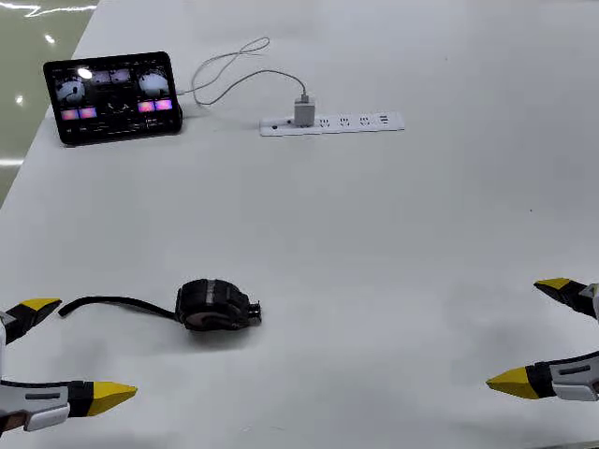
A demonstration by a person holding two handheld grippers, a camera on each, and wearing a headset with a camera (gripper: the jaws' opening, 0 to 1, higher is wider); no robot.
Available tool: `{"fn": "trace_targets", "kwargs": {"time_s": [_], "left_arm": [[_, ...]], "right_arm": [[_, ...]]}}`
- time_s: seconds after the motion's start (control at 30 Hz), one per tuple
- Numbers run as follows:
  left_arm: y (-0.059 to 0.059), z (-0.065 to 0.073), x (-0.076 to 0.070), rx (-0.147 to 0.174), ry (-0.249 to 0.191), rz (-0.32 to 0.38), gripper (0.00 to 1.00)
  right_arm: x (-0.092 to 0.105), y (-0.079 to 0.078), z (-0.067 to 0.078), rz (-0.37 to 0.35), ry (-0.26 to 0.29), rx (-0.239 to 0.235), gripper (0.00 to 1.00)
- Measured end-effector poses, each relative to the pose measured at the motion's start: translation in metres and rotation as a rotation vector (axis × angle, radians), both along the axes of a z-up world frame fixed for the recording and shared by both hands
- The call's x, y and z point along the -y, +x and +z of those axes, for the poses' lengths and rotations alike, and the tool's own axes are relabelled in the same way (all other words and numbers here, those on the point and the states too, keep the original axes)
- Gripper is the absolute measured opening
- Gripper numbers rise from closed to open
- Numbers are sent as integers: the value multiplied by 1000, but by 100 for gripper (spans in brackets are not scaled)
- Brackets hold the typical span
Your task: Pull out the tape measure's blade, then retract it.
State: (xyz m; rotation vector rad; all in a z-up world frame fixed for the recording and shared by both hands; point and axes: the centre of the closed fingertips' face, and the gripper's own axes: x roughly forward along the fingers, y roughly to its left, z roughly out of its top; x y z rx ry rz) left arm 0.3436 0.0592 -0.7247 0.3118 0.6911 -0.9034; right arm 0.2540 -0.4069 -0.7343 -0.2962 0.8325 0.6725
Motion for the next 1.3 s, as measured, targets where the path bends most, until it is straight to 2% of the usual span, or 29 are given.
{"fn": "trace_targets", "kwargs": {"time_s": [0.1, 0.17, 0.23, 0.47, 0.57, 0.83, 1.0, 1.3], "left_arm": [[-1, -2, 0, -6, 7, -9, 99], [-3, -3, 0, -16, 7, -15, 99], [-2, -4, 0, -20, 12, -14, 99], [2, -4, 2, -22, 32, -36, 99], [3, -5, 3, -25, 40, -56, 99], [6, -2, 11, -43, 61, -102, 99], [5, 2, 20, -31, 67, -148, 99], [10, 3, 34, -7, 106, -227, 99]], "right_arm": [[-3, 1, 1, 2, 27, 3, 99], [-3, 3, 2, -3, 29, 17, 99], [-6, 3, 1, 2, 35, 10, 99], [-10, 9, 2, 32, 16, 8, 99], [-13, 15, 6, 50, 25, 19, 99], [-19, 31, 15, 94, 7, 55, 99], [-23, 38, 20, 109, -3, 72, 99], [-37, 42, 21, 151, -4, 72, 99]]}}
